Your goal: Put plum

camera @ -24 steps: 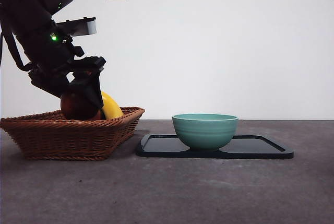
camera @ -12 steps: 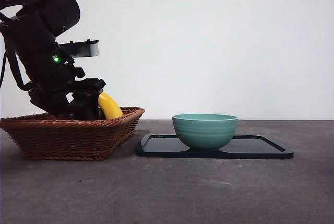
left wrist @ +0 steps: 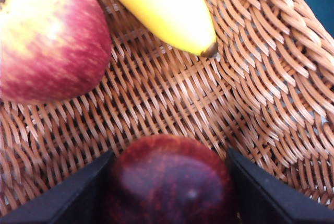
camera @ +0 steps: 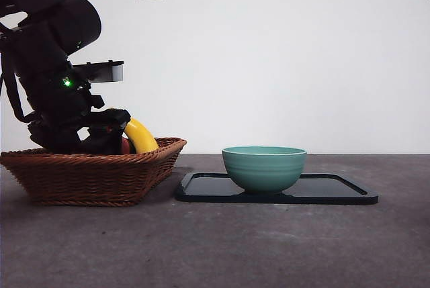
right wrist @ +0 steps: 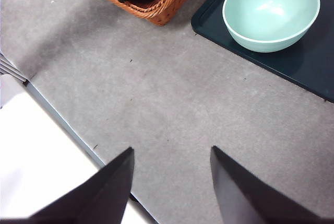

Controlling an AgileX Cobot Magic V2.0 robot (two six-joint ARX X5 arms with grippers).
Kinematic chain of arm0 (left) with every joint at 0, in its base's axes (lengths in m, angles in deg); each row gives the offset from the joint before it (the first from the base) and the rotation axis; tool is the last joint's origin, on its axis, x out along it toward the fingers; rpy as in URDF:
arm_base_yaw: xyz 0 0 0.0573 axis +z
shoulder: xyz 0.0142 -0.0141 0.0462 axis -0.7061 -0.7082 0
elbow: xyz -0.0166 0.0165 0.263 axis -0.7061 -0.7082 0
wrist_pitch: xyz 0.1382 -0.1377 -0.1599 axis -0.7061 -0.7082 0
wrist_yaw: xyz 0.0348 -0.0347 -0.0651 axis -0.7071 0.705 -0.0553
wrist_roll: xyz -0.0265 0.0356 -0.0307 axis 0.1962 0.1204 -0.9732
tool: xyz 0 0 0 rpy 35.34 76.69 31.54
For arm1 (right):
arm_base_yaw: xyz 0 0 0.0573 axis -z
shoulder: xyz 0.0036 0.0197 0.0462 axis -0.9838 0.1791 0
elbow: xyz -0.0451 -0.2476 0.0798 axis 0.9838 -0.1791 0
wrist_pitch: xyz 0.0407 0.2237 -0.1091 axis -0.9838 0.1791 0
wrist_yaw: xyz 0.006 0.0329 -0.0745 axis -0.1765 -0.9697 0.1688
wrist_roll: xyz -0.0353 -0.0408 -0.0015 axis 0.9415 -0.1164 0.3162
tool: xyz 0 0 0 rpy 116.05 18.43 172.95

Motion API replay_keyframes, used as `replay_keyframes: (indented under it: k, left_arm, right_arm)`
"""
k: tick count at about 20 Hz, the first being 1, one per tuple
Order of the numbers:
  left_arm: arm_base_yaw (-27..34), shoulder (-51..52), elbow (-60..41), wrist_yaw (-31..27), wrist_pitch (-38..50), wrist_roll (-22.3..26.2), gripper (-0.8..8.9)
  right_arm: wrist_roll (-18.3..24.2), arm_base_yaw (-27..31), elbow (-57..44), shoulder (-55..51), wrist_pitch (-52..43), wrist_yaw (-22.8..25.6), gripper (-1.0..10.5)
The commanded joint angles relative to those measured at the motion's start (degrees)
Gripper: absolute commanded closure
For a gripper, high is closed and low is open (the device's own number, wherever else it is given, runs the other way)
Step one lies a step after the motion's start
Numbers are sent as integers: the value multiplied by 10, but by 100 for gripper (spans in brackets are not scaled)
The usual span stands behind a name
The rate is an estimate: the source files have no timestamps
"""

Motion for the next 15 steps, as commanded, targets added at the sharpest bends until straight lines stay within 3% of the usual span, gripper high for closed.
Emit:
replay_keyframes:
  k: [1,6,15]
  left_arm:
    - [-2,-11,6,-1,3,4,462]
    - [-2,-3,6,-1,0,2,400]
    - [-2,66,8,-1,-2,-4,404]
  right_arm:
    - [-2,-3,2,1,-5,2,713]
    - [-3,-3,2,1,-5,0,713]
    - [-2,-3,2,1,-6,0,713]
